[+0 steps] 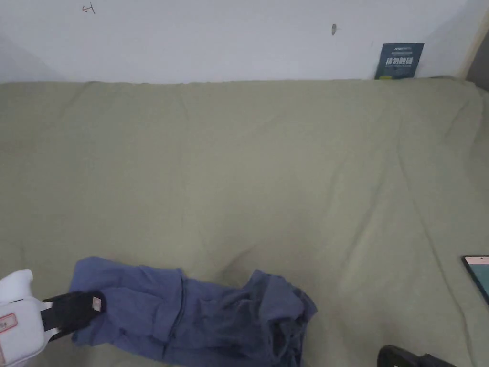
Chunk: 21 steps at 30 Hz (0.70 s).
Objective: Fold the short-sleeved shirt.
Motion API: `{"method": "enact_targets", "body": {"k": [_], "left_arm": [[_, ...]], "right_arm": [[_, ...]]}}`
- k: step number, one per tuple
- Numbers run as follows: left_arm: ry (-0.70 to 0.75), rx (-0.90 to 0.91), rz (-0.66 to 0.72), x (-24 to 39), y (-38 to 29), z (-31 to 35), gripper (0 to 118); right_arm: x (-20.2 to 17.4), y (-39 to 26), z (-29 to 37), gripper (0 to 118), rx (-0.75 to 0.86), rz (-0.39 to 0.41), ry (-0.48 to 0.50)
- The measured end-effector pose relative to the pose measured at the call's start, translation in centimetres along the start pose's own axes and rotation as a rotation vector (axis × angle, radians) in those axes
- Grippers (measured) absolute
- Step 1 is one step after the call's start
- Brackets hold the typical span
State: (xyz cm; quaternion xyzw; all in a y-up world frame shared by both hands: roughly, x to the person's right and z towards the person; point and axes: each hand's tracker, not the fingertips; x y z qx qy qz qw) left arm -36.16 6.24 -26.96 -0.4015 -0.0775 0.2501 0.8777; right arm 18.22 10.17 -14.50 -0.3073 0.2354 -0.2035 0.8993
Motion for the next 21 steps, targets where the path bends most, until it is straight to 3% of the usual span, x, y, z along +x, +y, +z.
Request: {"method": "enact_targets", "body": {"k": [5, 11, 12, 13, 15, 16, 17, 18, 19, 20, 21], "left_arm": [[0.009, -0.020, -0.285, 11.9, -2.4, -3.0, 10], [-0.007, -0.119, -0.596, 21.2, -10.0, -13.3, 10], [0.007, -0.142, -0.575, 20.6, -10.5, -14.8, 11], [0.028, -0.196, -0.471, 19.5, -11.1, -16.1, 17], [0.025, -0.191, -0.436, 18.4, -11.8, -16.5, 21], [0.017, -0.160, -0.432, 18.2, -11.5, -15.3, 29], [-0.056, -0.123, -0.435, 18.3, -11.0, -14.0, 47], [-0.113, -0.101, -0.440, 18.7, -10.5, -11.9, 81], [-0.175, -0.057, -0.420, 18.2, -9.9, -10.1, 104], [-0.269, 0.015, -0.375, 17.2, -9.0, -8.0, 112], [-0.338, 0.070, -0.337, 16.0, -8.1, -6.5, 113]], "right_arm": [[-0.3, -0.2, -0.4, 0, -0.007, 0.002, -0.003], [-0.4, -0.5, 0.8, 0, 0.008, 0.021, -0.011], [-0.2, -0.5, 1.2, 0, 0.012, 0.016, -0.013], [-0.1, -0.6, 1.5, 0, 0.015, 0.011, -0.013], [0.0, -1.0, 2.1, 0, 0.021, 0.025, -0.023], [-0.2, -1.1, 2.2, 0, 0.019, 0.064, -0.036], [-0.4, -1.1, 2.3, 0, 0.015, 0.078, -0.033], [-0.4, -1.0, 2.2, 0, 0.014, 0.078, -0.023], [-0.4, -1.0, 2.1, 0, 0.011, 0.070, -0.008], [-0.3, -0.9, 2.0, 0, 0.009, 0.058, 0.004], [-0.3, -0.9, 1.9, 0, 0.013, 0.052, 0.008]]}}
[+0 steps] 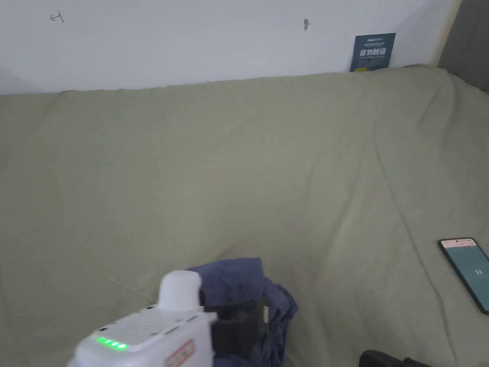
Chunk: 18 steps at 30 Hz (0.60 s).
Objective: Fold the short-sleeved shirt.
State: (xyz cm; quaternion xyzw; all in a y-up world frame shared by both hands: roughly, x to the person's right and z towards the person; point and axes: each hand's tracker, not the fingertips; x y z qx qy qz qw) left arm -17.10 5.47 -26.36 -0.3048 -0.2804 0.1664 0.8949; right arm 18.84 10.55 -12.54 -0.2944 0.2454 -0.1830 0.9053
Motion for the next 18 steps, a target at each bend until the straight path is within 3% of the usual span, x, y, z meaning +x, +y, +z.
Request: {"method": "enact_targets", "body": {"k": [4, 5, 6, 7, 8, 9, 10, 13, 16, 18], "left_arm": [[0.118, 0.067, 0.230, -5.5, 2.1, 3.4, 113], [0.067, 0.080, 0.314, -7.1, 2.1, 3.3, 110], [0.018, 0.081, 0.386, -8.2, 1.9, 2.9, 89], [0.039, 0.055, 0.427, -8.5, 1.6, 2.1, 56], [0.123, -0.010, 0.381, -7.9, 1.3, 0.9, 21], [0.193, -0.063, 0.306, -7.1, 0.9, -0.7, 14], [0.154, -0.070, 0.274, -6.8, 0.0, -2.2, 14], [-0.069, -0.111, 0.487, -5.5, -3.0, -7.9, 14], [-0.027, -0.137, 0.414, -3.3, -4.8, -12.3, 13], [-0.065, -0.154, 0.440, -2.6, -5.7, -13.5, 13]], "right_arm": [[0.6, -0.1, -0.6, 0, 0.004, -0.032, 0.017], [0.7, -0.2, -0.8, 0, -0.001, -0.038, 0.021], [0.8, -0.4, -1.0, 0, -0.008, -0.040, 0.020], [0.7, -0.5, -1.2, 0, -0.018, -0.035, 0.011], [0.6, -0.5, -1.3, 0, -0.029, -0.029, 0.005], [0.6, -0.6, -1.2, 0, -0.032, -0.028, 0.006], [0.6, -0.6, -1.2, 0, -0.032, -0.030, 0.008], [0.8, -0.7, -0.9, 0, -0.029, -0.045, 0.001], [1.1, -0.5, -0.2, 0, -0.033, -0.040, -0.040], [1.4, -0.5, 0.2, 0, -0.035, -0.043, -0.055]]}}
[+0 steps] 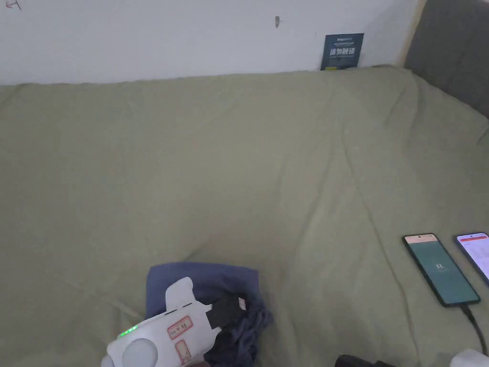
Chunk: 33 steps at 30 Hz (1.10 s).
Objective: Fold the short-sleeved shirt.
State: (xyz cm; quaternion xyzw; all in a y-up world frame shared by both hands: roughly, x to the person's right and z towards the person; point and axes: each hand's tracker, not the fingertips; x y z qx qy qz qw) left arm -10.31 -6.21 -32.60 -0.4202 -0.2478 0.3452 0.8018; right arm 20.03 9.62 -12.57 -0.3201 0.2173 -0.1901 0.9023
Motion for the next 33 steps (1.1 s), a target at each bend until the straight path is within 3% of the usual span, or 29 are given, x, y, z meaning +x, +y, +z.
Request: {"method": "enact_targets", "body": {"k": [4, 8, 11, 14, 16, 17, 18, 20, 22, 23, 27, 29, 30, 31, 32, 33], "left_arm": [[-0.011, -0.011, 0.020, -0.1, 1.0, 2.6, 13], [0.025, 0.042, -0.146, 1.4, 2.2, 10.7, 13], [0.069, 0.070, -0.170, 1.0, 3.0, 16.1, 14], [0.095, 0.111, -0.168, -0.5, 3.4, 19.4, 19], [0.096, 0.124, -0.154, -2.2, 3.8, 20.1, 74], [0.089, 0.118, -0.128, -3.3, 3.9, 20.1, 99], [0.081, 0.118, -0.099, -4.3, 3.9, 19.9, 108], [0.017, 0.104, -0.025, -6.4, 4.2, 19.2, 108], [-0.018, 0.056, 0.049, -8.1, 4.5, 17.4, 108], [-0.034, 0.036, 0.071, -8.8, 4.7, 16.4, 108], [-0.180, -0.061, 0.194, -10.6, 4.6, 10.9, 108], [-0.284, -0.062, 0.235, -10.7, 3.9, 8.4, 108], [-0.323, -0.035, 0.214, -10.3, 3.7, 7.6, 102], [-0.286, -0.038, 0.184, -9.8, 3.6, 7.0, 73], [-0.215, -0.049, 0.150, -9.4, 4.0, 6.6, 19], [-0.063, -0.072, 0.152, -9.3, 4.2, 6.4, 20]], "right_arm": [[0.6, 0.5, -1.2, 0, -0.048, 0.031, -0.037], [-0.2, 2.2, -7.1, 0, -0.101, 0.051, 0.037], [-0.9, 3.9, -13.9, 0, -0.104, -0.030, 0.198], [-0.4, 4.7, -21.2, 0, -0.150, -0.175, 0.293], [1.1, 4.3, -24.4, 0, -0.156, -0.248, 0.341], [2.2, 3.8, -25.7, 0, -0.172, -0.278, 0.306], [3.3, 3.2, -26.7, 0, -0.233, -0.289, 0.196], [5.5, 1.6, -27.8, 0, -0.334, -0.309, 0.025], [7.6, 0.7, -27.4, 0, -0.261, -0.433, 0.191], [7.7, 0.9, -27.2, 0, -0.267, -0.447, 0.192], [7.6, 0.6, -27.1, 0, -0.258, -0.365, 0.200], [7.6, 0.5, -27.2, 0, -0.250, -0.382, 0.219], [7.8, 0.4, -27.1, 0, -0.244, -0.396, 0.232], [7.8, 0.4, -27.1, 0, -0.241, -0.397, 0.232], [7.7, 0.4, -27.1, 0, -0.241, -0.392, 0.228], [7.2, 0.5, -26.7, 0, -0.231, -0.372, 0.212]]}}
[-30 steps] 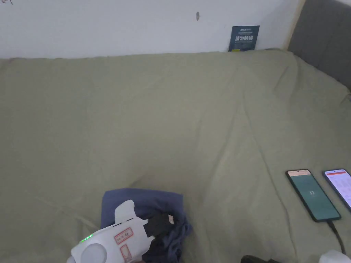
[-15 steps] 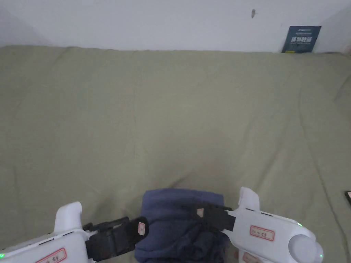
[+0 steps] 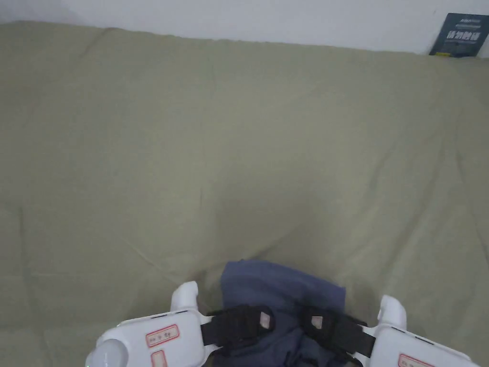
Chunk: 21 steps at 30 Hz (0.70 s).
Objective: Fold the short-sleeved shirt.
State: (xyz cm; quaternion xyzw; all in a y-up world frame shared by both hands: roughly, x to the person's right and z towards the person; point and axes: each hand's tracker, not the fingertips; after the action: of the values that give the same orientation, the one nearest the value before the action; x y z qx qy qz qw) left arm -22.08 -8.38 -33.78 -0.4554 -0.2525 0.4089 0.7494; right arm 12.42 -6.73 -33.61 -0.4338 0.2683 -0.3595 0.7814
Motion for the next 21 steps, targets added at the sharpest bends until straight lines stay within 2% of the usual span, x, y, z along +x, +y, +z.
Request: {"method": "enact_targets", "body": {"k": [1, 2, 3, 5, 9, 11, 13, 15, 17, 20, 21], "left_arm": [[0.081, -0.014, 0.015, -0.5, -0.1, -0.3, 20], [-0.037, -0.033, 0.088, -1.1, -0.2, 0.1, 20], [-0.080, 0.005, 0.086, -1.0, 0.1, 0.8, 20], [0.006, -0.007, 0.020, -0.1, 0.6, 2.1, 20], [0.039, 0.086, -0.050, -0.6, 2.5, 8.2, 20], [0.091, 0.112, -0.065, -2.4, 4.4, 12.4, 20], [0.203, 0.149, -0.088, -4.5, 6.6, 17.5, 20], [0.300, 0.181, -0.093, -7.1, 8.9, 23.1, 20], [0.370, 0.206, -0.098, -9.3, 10.9, 28.2, 20], [0.392, 0.173, -0.082, -12.7, 13.6, 34.0, 20], [0.442, 0.148, -0.120, -13.4, 14.0, 34.8, 20]], "right_arm": [[-0.6, 0.0, 0.4, 0, 0.014, 0.044, -0.020], [-1.2, -0.2, 0.8, 0, 0.006, 0.084, -0.038], [-2.0, -0.4, 1.4, 0, 0.020, 0.122, -0.043], [-3.1, -0.9, 2.8, 0, 0.020, 0.146, -0.041], [-4.8, -2.3, 6.3, 0, 0.009, 0.186, -0.035], [-5.1, -3.2, 7.9, 0, 0.006, 0.190, -0.038], [-5.3, -4.1, 9.1, 0, -0.004, 0.182, -0.038], [-5.5, -5.6, 9.7, 0, -0.019, 0.186, -0.099], [-5.4, -6.7, 10.0, 0, -0.036, 0.182, -0.098], [-5.4, -8.1, 10.0, 0, -0.047, 0.158, -0.104], [-5.5, -8.5, 9.8, 0, -0.049, 0.147, -0.103]]}}
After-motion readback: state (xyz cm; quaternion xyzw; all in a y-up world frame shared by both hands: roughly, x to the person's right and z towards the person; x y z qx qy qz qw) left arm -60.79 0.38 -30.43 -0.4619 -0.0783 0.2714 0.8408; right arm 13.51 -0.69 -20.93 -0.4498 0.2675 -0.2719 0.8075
